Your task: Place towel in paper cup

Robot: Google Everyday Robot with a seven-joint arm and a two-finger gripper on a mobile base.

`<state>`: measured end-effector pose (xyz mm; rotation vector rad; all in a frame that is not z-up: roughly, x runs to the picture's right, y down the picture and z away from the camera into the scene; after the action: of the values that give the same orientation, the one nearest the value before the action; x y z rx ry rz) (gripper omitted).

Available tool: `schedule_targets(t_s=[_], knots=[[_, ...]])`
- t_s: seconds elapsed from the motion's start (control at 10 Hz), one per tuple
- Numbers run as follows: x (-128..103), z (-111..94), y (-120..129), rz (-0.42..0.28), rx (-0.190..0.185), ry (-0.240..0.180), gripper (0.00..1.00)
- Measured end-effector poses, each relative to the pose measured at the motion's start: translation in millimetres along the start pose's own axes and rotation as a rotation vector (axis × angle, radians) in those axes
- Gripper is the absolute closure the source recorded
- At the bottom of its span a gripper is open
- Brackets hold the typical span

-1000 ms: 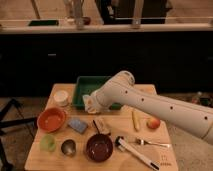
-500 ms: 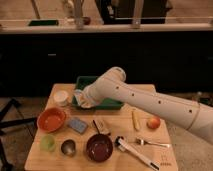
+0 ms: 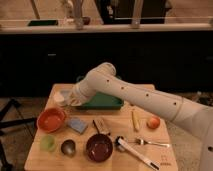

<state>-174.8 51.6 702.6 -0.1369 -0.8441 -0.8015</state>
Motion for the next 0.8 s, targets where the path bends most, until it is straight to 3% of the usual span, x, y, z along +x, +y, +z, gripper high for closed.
schedule_targets(t_s=[0.2, 0.4, 0.8], knots=[[-6.3, 16.9, -30.6, -0.056, -0.008, -0.045, 1.0], [-5.6, 23.6, -48.5, -0.085, -0.014, -0.064, 1.0], [-3.8, 23.7, -50.8, -0.086, -0.014, -0.065, 1.0]])
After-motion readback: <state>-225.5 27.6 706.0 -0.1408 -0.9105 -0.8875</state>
